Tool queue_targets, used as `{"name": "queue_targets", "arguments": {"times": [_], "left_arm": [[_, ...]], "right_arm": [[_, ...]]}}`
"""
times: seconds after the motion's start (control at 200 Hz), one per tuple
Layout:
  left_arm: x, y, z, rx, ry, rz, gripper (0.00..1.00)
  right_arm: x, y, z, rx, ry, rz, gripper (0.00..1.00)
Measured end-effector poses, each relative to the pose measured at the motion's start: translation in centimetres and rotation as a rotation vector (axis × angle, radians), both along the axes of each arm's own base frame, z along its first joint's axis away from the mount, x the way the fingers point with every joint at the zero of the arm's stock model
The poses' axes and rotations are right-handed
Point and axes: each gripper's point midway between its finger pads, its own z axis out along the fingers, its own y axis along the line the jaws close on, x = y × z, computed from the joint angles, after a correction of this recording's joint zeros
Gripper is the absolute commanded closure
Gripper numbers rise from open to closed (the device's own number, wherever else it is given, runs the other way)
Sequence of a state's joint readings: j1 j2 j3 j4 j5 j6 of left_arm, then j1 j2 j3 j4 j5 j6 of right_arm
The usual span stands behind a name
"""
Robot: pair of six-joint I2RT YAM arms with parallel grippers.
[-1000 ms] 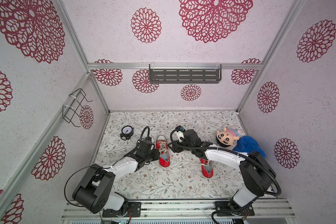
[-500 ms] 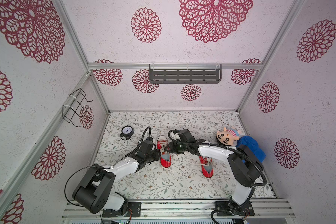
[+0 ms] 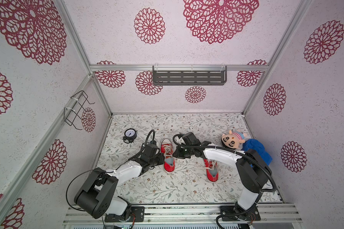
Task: Remove the insole from the shoe
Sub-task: Untie the shoelace on the shoe.
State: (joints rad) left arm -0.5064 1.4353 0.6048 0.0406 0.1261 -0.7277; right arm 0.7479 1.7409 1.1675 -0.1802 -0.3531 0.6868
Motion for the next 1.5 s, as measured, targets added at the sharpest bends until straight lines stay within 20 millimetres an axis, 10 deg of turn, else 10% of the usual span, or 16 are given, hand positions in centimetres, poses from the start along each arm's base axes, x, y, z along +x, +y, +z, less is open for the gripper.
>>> {"name": "queue_targets", "arguments": {"times": [0.215, 0.575, 0.836, 1.196, 1.501], "left_arm": [[-0.3, -0.2, 0.0, 0.001, 0.005, -0.004, 1.00], [-0.2, -0.4, 0.1, -0.014, -0.004, -0.003, 1.00], [-0.4, 0.3, -0.5, 0.000, 0.007, 0.020, 1.00], [-0.6, -0.7, -0.2, -0.020, -0.006, -0.008, 1.00], [-0.6, -0.7, -0.1, -0.020, -0.009, -0.009, 1.00]], "right_arm": [[1.6, -4.7, 2.8, -0.097, -0.107, -0.082, 0.92], [2.2, -10.9, -0.3, -0.395, -0.141, -0.160, 0.89], [4.9, -17.7, -0.6, -0.784, -0.222, -0.252, 0.62], [4.5, -6.7, 1.4, -0.195, -0.198, -0.044, 0.46], [4.2, -0.3, 0.1, -0.146, -0.149, 0.086, 0.45]]}}
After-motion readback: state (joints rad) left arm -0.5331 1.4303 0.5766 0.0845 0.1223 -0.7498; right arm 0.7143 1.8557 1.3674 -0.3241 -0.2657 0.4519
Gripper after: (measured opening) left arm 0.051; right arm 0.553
